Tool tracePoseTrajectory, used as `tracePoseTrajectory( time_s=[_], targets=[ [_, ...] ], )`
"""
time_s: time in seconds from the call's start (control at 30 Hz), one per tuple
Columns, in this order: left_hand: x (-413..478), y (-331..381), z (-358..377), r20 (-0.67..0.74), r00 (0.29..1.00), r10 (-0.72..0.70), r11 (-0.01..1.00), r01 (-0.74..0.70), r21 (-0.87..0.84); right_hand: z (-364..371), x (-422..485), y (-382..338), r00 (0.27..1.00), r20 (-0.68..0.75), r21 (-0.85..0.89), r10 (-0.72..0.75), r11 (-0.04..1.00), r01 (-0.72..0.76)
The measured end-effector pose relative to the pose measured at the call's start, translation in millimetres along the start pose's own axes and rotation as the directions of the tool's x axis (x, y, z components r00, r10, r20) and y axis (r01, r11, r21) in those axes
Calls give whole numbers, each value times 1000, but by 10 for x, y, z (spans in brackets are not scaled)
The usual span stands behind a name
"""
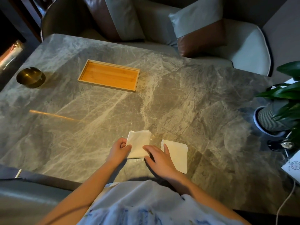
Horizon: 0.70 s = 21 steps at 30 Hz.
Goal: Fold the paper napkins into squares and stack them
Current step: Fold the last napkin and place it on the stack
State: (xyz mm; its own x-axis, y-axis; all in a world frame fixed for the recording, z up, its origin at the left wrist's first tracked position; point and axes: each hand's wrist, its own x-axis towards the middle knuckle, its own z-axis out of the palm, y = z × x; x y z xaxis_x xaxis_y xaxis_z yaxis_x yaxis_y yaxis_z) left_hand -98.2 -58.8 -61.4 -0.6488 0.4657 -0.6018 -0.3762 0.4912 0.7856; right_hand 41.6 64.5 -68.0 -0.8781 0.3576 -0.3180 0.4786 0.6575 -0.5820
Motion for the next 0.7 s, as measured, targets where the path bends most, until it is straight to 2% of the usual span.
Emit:
tracePoseTrajectory(
  time_s=[0.07, 0.1, 0.27, 0.33, 0.43, 0.5, 0.7],
  targets=[
    [-25, -6, 33, 46, 998, -42, 983, 49, -176, -22, -32, 0, 997, -57, 87, 45, 995, -40],
    [-43, -2, 46, 62, 997, -51, 975, 63, -212, -34, -48, 10, 993, -91, 130, 70, 990, -57],
    [-144, 76, 186, 109, 993, -51, 958, 80, -276, -120, -171, 103, 939, -258, 357, 228, 925, -126],
    [-147, 115, 255, 113, 993, -30, 977, 53, -207, -169, -225, 148, 913, -276, 502, 299, 856, -128],
    [-174, 173, 380, 134, 991, -6, 992, 23, -121, -251, -298, 200, 881, -202, 745, 428, 651, -146],
    [-215, 177, 500, 151, 988, -29, 993, 46, -112, -290, -349, 266, 849, -174, 811, 499, 561, -164],
    [-270, 138, 772, 166, 982, -88, 996, 83, 40, -364, -549, 520, 817, -203, 785, 540, 588, -193]
  ],
)
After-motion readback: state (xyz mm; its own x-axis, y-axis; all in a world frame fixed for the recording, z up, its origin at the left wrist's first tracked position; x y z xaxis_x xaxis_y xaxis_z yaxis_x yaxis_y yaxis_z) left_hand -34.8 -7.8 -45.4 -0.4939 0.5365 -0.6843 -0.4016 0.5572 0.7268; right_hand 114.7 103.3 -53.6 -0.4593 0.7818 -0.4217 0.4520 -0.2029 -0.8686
